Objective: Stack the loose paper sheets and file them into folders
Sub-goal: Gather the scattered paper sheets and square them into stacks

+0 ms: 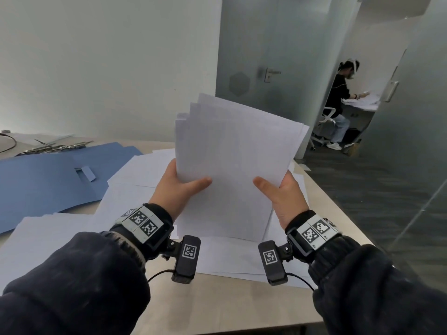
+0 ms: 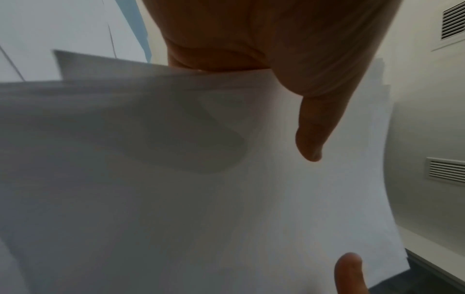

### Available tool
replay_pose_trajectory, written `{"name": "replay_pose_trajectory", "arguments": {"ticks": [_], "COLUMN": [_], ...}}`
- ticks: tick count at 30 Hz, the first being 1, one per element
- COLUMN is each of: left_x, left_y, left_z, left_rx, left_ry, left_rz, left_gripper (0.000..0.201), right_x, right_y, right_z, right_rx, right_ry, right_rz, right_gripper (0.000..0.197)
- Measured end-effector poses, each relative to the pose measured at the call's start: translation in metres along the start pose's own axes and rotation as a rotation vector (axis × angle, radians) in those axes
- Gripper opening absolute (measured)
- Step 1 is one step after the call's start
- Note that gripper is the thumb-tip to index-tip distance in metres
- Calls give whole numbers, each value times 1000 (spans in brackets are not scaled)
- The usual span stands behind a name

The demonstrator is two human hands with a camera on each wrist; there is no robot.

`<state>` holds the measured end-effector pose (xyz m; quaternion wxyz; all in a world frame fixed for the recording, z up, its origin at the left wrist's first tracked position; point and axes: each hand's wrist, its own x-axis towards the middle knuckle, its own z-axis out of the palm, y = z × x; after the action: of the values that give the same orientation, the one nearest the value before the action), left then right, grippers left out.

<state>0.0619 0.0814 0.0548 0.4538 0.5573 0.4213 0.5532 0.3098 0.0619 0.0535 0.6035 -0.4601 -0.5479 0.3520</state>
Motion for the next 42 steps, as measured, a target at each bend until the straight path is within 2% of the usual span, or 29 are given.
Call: {"name": "replay_pose_trajectory", "arguments": {"ticks": [4, 9, 12, 18, 24, 30, 34, 37, 42], "left_x": [1, -1, -2, -1, -8, -14, -13, -11, -14], "left_y": [14, 14, 14, 12, -9, -20, -18, -20, -28], "left_z": [3, 0, 2, 2, 1, 2, 7, 5, 7], "left_rx": [-13, -44, -22, -58, -13, -12, 0, -18, -12], "left_ry": [32, 59, 15, -1, -33, -41, -57, -32, -19], "left_rz": [75, 84, 89, 74, 38, -11, -10, -17, -75], "left_gripper": [61, 58, 60, 67, 62, 54, 50, 55, 44], "right_x": [6, 11, 11, 15, 6, -5, -6, -5, -11], "right_y": [-16, -23, -26, -26, -2, 21, 20, 17, 22], "right_z": [5, 5, 8, 5, 0, -1, 1, 0, -2], "right_rx": [19, 67, 73, 87, 85, 100, 120, 135, 135], "right_ry": [16, 45, 44, 53, 29, 19, 36, 30, 0], "right_rz": [-74, -109, -128, -127, -49, 52, 94, 86, 96], "right_gripper": [62, 57, 55, 71, 62, 40, 27, 31, 37]}}
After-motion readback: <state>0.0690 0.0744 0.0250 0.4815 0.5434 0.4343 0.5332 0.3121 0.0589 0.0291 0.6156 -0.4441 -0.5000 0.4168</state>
